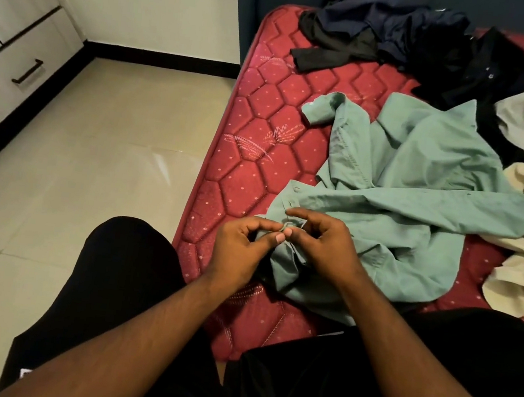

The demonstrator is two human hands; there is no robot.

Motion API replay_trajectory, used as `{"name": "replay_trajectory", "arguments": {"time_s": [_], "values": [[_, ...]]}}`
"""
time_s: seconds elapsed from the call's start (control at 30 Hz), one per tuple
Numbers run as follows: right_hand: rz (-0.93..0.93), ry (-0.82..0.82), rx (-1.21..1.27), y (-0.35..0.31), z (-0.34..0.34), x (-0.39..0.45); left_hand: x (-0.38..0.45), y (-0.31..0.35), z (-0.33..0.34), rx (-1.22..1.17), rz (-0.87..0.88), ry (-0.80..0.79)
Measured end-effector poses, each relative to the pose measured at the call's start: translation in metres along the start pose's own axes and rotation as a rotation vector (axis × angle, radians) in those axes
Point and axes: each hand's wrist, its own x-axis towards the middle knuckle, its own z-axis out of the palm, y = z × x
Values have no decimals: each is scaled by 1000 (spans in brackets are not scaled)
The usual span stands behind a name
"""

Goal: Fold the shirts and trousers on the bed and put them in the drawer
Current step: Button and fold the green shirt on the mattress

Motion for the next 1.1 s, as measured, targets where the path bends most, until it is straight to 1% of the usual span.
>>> {"name": "replay_trajectory", "arguments": {"time_s": [0.07,0.17,0.23,0.33,0.43,0.53,0.63,0.7,0.77,0.93,1.1], "values": [[-81,-63,-139,-1,-3,0,-2,-2,-2,1,-9,-21],[-217,-53,-303,-1,-4,-2,-4,-3,-4,44,-2,-41],[-251,-55,-357,1,-1,-4,-4,-3,-3,67,-5,-10],[-246,-30,-430,2,7,-7,-4,-7,1,74,-18,72],[-234,25,-366,0,9,-5,-3,-8,1,6,-49,128],[-156,23,-212,-1,6,-3,-2,-3,-5,19,1,88],[-121,27,-121,0,4,-3,-1,-1,-10,202,173,44],[-117,46,-70,0,4,-5,0,-3,-12,373,346,48],[-115,39,-53,0,3,-6,0,-7,-12,472,449,52],[-116,38,-80,-4,3,-7,-2,-5,-9,476,447,87],[-159,62,-175,-2,11,-8,-4,-2,-3,412,322,156]]}}
